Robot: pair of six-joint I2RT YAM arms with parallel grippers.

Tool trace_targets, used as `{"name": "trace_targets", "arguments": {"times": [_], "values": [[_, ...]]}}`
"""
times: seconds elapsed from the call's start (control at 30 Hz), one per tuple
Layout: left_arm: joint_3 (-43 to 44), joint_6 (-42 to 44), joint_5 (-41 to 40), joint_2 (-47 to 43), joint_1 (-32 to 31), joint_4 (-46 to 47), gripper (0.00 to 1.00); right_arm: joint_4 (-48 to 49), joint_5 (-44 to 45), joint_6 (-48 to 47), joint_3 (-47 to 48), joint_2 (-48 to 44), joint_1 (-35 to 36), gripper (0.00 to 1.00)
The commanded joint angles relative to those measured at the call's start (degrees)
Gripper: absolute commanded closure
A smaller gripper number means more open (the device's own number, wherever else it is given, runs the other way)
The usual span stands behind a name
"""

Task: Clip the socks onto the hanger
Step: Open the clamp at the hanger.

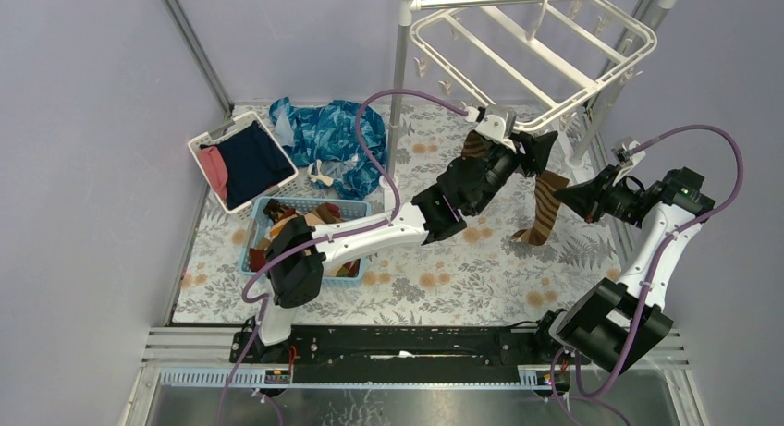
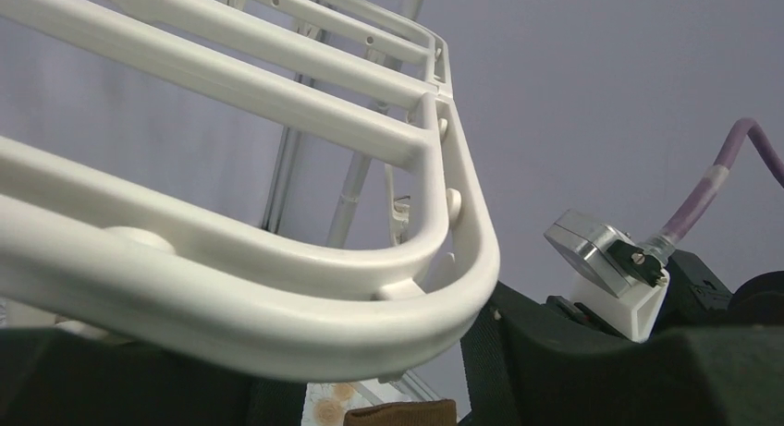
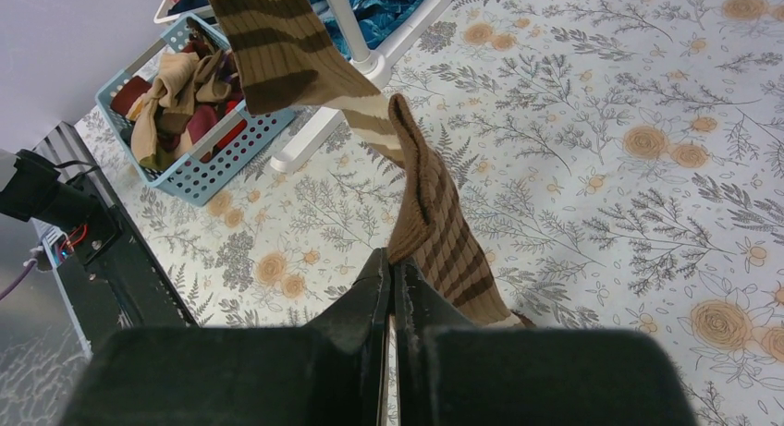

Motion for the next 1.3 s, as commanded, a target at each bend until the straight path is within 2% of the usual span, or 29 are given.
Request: {"name": "trace_targets", "arguments": {"times": [0.0,0.1,0.27,0.63,1.03,1.27], "values": [[1.0,1.0,-1.9,0.1,0.1,3.5,0.38,-2.2,-3.1,-2.3,1.0,-0.6,0.4,1.0],[-1.2,-0.5,-1.3,-0.8,0.1,4.6,0.32,-2.9,-3.1,-3.1,1.0,-0.4,0.4,1.0],[-9.5,1.2,1.9,-4.0,0.1,14.9,0.28,-4.2,-3.2,-4.7,1.2,0.1,0.4,1.0],[-9.7,8.4,2.5,-2.2,1.0,20.2,0.27,-10.0,-3.5,-11.2,2.6,1.6,0.4,1.0],[-9.0,8.0,4.8,-1.7,3.7,19.3,0.36,-15.8,-3.9,-18.0,4.0,3.7,0.4,1.0],[-9.0,6.6,6.1,-2.2,3.8,18.4,0.45,-15.8,-3.7,-18.3,3.7,3.7,0.4,1.0]]}}
